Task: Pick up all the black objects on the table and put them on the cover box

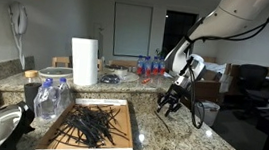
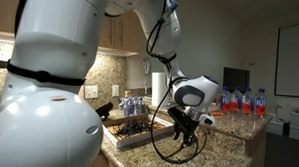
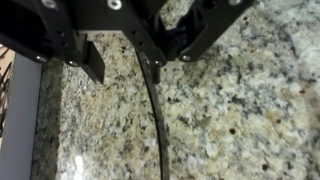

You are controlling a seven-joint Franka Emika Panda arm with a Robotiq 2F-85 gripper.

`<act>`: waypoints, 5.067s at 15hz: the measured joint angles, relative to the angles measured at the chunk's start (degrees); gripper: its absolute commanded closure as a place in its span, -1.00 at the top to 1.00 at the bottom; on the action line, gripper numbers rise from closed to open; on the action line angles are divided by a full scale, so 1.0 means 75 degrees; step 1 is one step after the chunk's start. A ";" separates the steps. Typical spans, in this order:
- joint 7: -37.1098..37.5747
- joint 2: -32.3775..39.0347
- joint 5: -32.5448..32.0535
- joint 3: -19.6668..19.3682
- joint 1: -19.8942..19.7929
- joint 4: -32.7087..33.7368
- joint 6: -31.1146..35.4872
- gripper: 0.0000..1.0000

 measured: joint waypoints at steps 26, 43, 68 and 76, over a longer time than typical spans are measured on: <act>-0.2190 0.0149 -0.2128 0.0538 -0.0160 0.0007 0.2277 1.00; -0.2263 0.0336 -0.2088 0.0989 -0.0232 0.0021 0.2390 1.00; -0.1441 0.2008 -0.4058 0.1050 -0.0240 0.1525 0.3114 -0.18; -0.0119 0.1796 -0.5312 0.0478 0.0121 0.1724 0.2314 0.21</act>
